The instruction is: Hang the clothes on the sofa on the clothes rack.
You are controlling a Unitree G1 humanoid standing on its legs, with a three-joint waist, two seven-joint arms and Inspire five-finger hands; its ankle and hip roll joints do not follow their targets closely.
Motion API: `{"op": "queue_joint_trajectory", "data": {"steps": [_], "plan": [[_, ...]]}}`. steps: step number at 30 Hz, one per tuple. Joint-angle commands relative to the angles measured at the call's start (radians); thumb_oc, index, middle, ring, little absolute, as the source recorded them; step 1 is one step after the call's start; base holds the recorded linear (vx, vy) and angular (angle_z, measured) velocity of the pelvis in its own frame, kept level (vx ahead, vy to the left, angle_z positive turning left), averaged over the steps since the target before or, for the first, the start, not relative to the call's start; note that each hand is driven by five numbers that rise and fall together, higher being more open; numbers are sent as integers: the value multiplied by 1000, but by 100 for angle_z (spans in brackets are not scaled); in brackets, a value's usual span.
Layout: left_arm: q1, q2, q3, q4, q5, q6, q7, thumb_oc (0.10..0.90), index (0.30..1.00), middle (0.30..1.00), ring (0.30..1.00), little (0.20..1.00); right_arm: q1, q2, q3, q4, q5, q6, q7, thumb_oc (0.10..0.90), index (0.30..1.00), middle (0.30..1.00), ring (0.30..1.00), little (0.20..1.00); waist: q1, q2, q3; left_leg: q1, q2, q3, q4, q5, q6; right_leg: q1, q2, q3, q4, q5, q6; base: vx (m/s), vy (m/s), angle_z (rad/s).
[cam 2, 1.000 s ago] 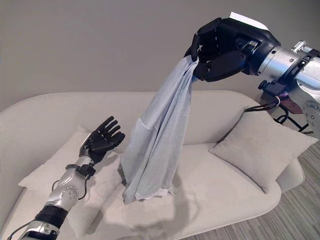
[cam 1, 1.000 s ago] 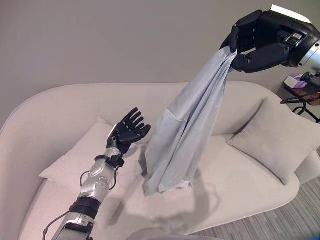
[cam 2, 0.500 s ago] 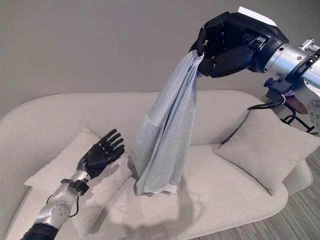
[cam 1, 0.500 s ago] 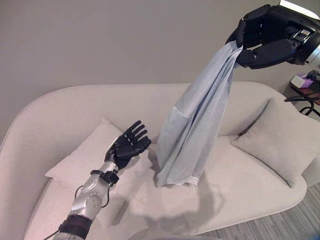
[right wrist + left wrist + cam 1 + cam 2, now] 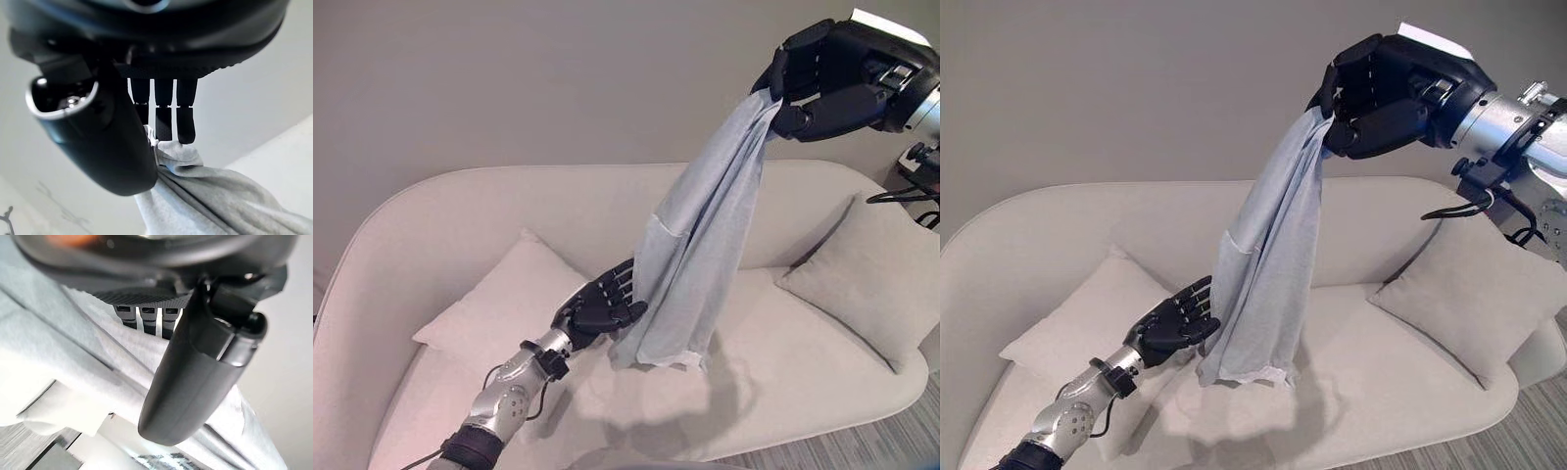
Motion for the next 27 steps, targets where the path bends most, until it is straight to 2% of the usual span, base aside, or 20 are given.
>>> {"op": "queue_joint_trajectory", "data": {"steps": [1, 16, 17, 18, 24, 27], "plan": [[-181, -7, -45, -41, 19, -80, -25, 800, 900, 900, 900, 900, -170, 5, -26, -6, -3, -63, -41, 400, 300, 300, 300, 300, 27, -70, -60, 72, 73, 74, 5, -121, -62, 15, -48, -98, 10, 50, 24, 0, 0, 0], [-312, -165, -192, 144, 88, -71, 16, 800, 900, 900, 900, 900, -305, 97, 86, -39, -30, -71, -80, 400, 300, 300, 300, 300, -6, -70, -72, 73, 75, 82, 5, -122, -62, 1, -41, -75, 10, 49, 18, -2, -6, -2], [-316, -171, -197, 147, 88, -69, 18, 731, 796, 796, 796, 796, -315, 98, 89, -35, -29, -74, -85, 400, 300, 300, 300, 300, -8, -70, -72, 74, 76, 82, 5, -122, -62, 1, -40, -74, 10, 49, 18, 0, 0, 0], [-318, -175, -201, 150, 90, -69, 20, 400, 300, 300, 300, 300, -324, 101, 93, -28, -30, -77, -89, 400, 300, 300, 300, 300, -9, -69, -73, 74, 76, 82, 5, -122, -62, 0, -39, -74, 10, 48, 18, 0, 0, 0], [-317, -163, -195, 138, 107, -77, 26, 400, 300, 300, 300, 300, -328, 102, 81, -7, -31, -78, -100, 400, 300, 300, 300, 300, -8, -67, -74, 74, 78, 82, 5, -122, -63, -1, -36, -72, 10, 45, 17, 0, 0, 0], [-303, -140, -152, 130, 114, -89, 41, 400, 300, 300, 300, 300, -303, 98, 52, -9, -38, -78, -104, 400, 300, 300, 300, 300, -2, -63, -74, 74, 80, 81, 5, -121, -64, 1, -35, -75, 10, 44, 16, 0, 0, 0]]}}
